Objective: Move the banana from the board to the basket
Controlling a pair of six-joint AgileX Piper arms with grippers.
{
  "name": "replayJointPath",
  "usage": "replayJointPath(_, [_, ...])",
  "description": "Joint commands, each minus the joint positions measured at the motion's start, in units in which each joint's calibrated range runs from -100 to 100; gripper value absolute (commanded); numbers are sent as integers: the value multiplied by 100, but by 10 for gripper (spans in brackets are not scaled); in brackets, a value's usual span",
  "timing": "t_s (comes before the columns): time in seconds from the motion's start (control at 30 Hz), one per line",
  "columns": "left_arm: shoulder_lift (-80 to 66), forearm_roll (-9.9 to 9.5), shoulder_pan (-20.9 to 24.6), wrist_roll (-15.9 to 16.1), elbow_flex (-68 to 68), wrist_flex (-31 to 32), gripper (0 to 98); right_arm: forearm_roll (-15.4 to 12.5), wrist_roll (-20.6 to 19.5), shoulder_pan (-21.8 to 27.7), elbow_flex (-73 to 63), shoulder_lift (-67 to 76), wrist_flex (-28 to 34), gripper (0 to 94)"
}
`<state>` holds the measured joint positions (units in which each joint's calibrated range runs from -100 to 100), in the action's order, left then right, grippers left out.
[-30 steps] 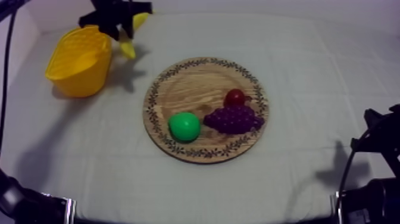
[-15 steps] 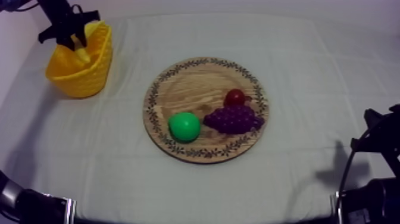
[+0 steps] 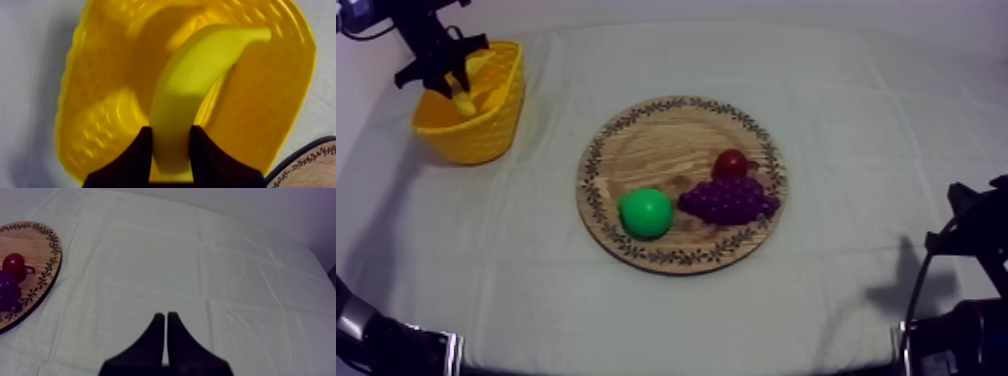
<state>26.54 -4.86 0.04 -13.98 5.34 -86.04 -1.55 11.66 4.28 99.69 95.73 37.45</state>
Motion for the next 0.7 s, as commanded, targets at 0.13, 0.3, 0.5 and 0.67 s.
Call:
replayJointPath(0.13, [406,53,75,54,174,195,233,1,-5,1,-3,2,5,3])
replayJointPath(0.3, [568,119,103,100,265,409,287,1,-3,1,-3,2,5,3])
replayJointPath(0.5, [640,158,97,149,353,493,425,1,-2,1,-3,2,5,3])
replayJointPath(0.67, [641,168,101,162,269,551,467,1,-1,1,-3,2,5,3])
